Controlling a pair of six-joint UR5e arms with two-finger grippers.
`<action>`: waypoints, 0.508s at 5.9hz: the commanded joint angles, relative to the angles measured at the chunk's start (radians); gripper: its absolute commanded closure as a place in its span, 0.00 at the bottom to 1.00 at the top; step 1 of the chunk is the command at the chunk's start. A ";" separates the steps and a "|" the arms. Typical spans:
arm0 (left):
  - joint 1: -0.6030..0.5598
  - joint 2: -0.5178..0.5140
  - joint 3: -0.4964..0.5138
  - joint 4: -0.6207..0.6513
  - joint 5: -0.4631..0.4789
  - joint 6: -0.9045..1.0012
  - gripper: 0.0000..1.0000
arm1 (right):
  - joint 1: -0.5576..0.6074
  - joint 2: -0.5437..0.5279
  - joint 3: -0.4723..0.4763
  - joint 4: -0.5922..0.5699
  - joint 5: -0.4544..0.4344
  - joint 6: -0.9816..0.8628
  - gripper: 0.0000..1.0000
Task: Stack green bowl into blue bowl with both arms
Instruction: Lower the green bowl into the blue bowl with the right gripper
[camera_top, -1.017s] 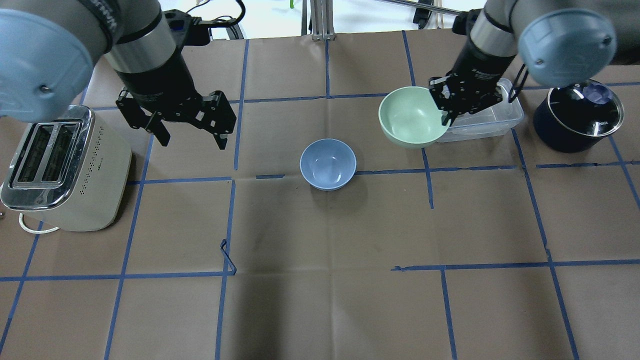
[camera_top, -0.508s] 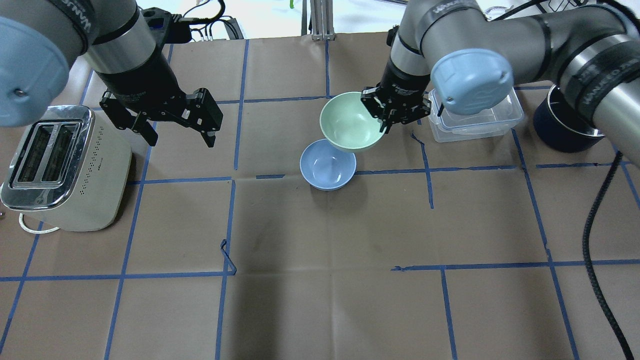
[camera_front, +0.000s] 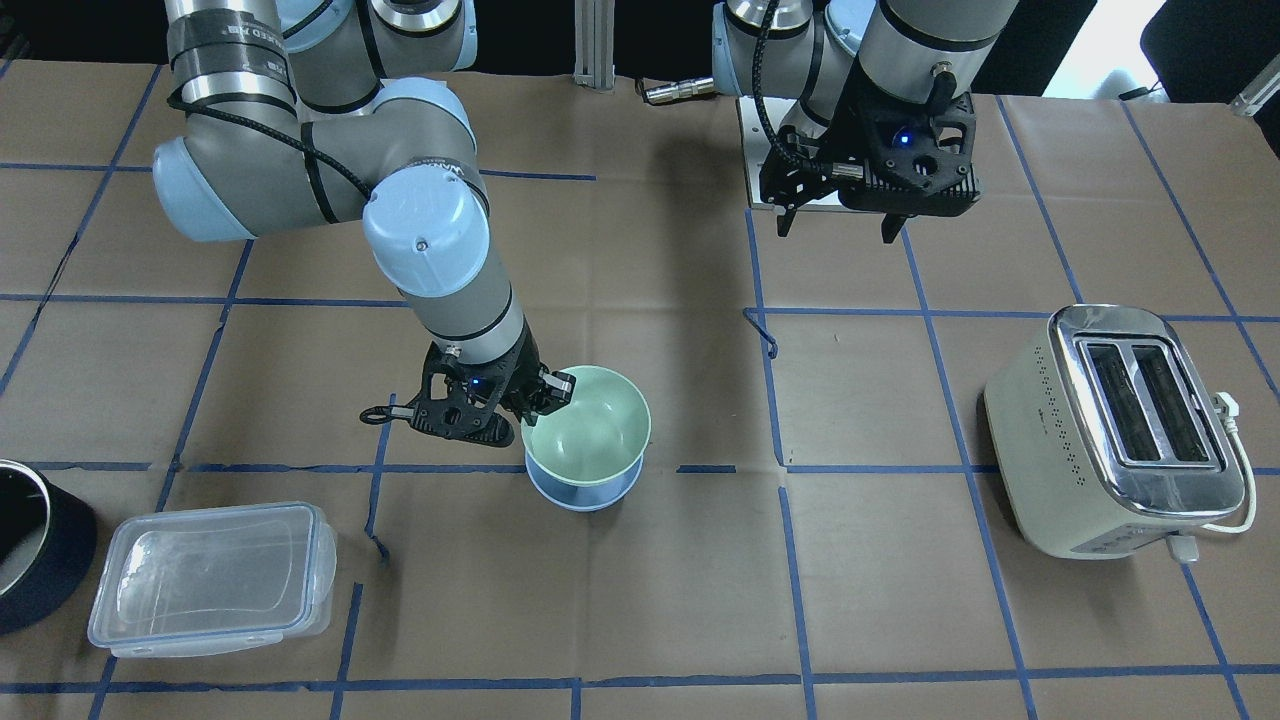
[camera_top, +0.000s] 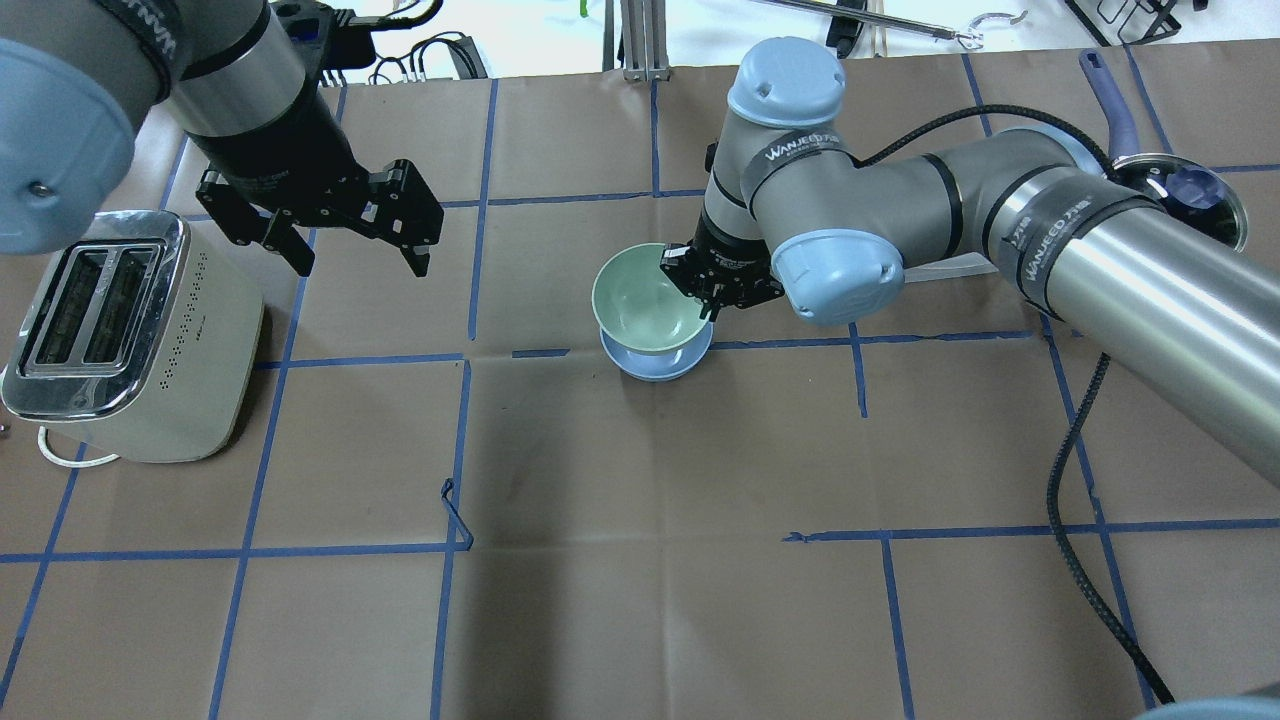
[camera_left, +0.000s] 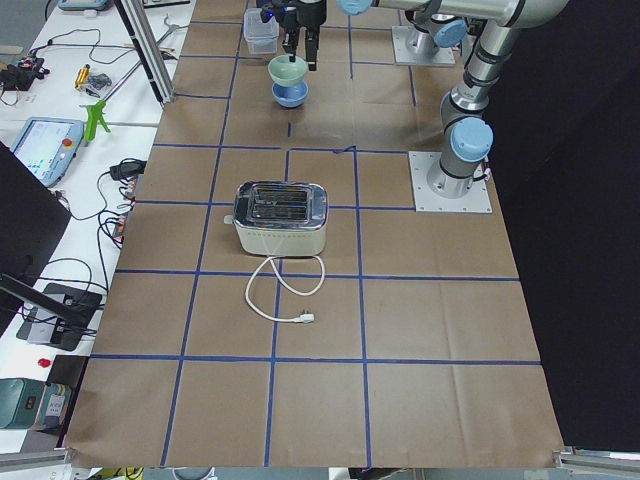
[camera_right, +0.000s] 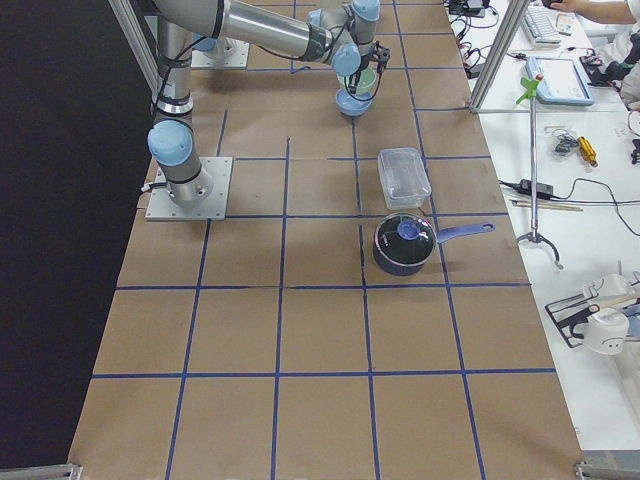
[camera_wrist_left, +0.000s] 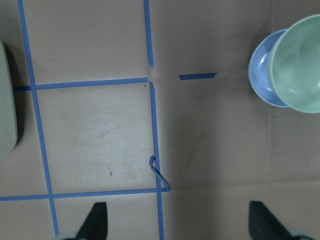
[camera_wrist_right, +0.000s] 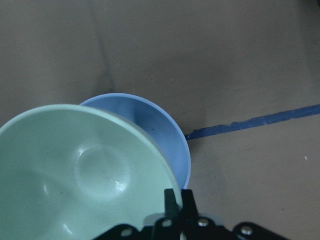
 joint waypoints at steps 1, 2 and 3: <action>-0.002 -0.001 -0.003 0.005 0.002 -0.001 0.01 | -0.003 0.013 0.037 -0.053 0.002 -0.002 0.95; -0.002 -0.001 -0.003 0.005 0.002 -0.001 0.01 | -0.003 0.039 0.039 -0.081 0.002 0.001 0.95; -0.002 -0.001 -0.003 0.005 0.002 -0.001 0.01 | -0.003 0.042 0.033 -0.081 0.002 0.005 0.75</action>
